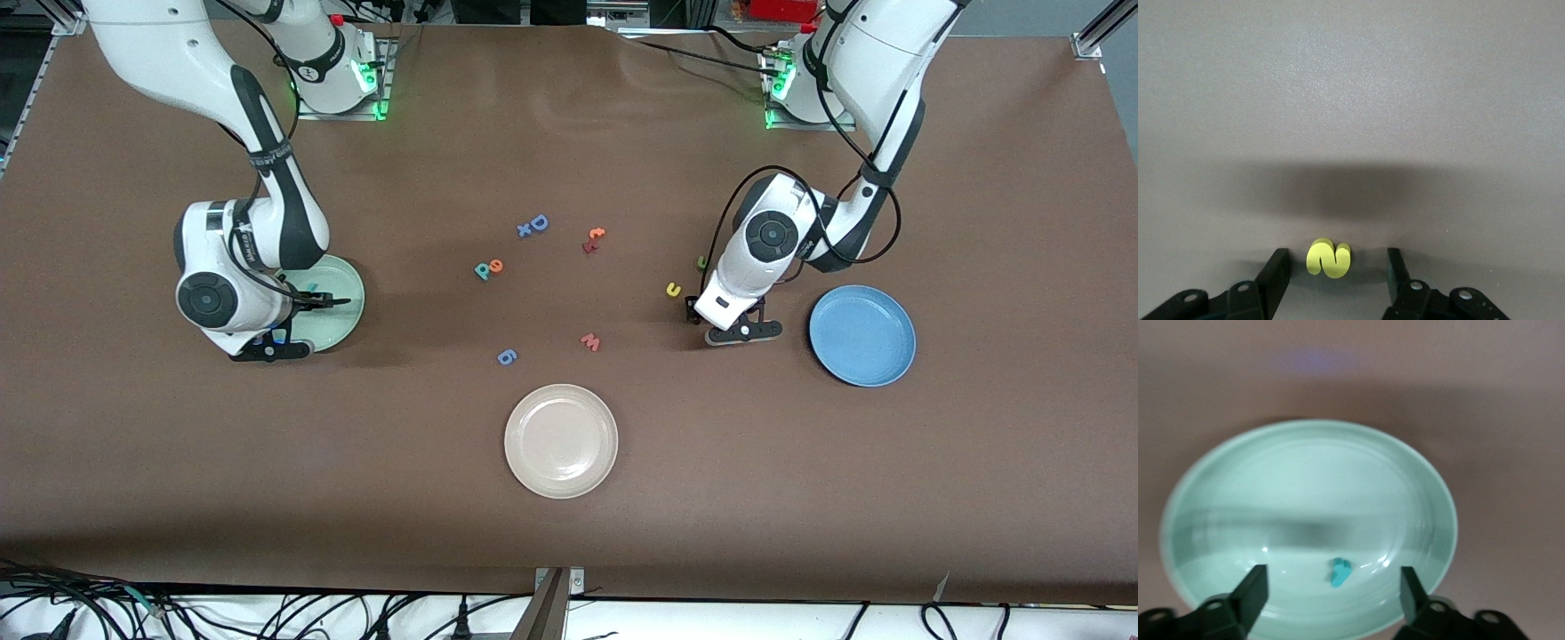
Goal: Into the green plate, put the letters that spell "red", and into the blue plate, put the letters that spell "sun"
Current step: 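Lift the yellow 2 with the left gripper while the right reaches teal p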
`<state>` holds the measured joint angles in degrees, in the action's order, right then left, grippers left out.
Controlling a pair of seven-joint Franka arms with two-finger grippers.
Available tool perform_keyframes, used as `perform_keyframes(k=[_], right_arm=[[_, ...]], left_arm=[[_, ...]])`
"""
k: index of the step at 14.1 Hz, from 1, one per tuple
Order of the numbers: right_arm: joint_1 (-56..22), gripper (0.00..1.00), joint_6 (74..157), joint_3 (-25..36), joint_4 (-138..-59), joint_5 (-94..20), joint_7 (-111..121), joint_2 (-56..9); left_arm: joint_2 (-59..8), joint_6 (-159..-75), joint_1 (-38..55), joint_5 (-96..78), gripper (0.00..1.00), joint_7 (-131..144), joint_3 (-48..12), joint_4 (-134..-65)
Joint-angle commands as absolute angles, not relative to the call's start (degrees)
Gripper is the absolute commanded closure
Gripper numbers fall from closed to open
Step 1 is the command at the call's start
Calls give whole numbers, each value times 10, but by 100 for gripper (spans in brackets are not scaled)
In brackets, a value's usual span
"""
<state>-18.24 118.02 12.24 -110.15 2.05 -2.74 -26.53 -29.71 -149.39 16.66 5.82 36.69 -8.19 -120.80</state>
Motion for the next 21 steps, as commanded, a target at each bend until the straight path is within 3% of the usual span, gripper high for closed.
perform_keyframes(k=[1, 5, 6, 13, 21], right_arm=[[-188, 6, 1092, 118, -1039, 18, -24, -240], [-206, 6, 1013, 117, -970, 13, -24, -239], [-211, 6, 1013, 117, -957, 13, -24, -239], [-312, 8, 1016, 106, -950, -40, -187, -257], [-388, 13, 1030, 103, -973, -62, -429, -260]], left_arm=[[-301, -1495, 174, 74, 44, 365, -69, -1205], [-302, -1495, 174, 95, 62, 365, -67, -1205], [-302, -1495, 174, 95, 69, 365, -66, -1205], [-300, -1494, 174, 95, 100, 366, -65, -1205], [-244, -1454, 169, 95, 100, 289, -39, -1203]])
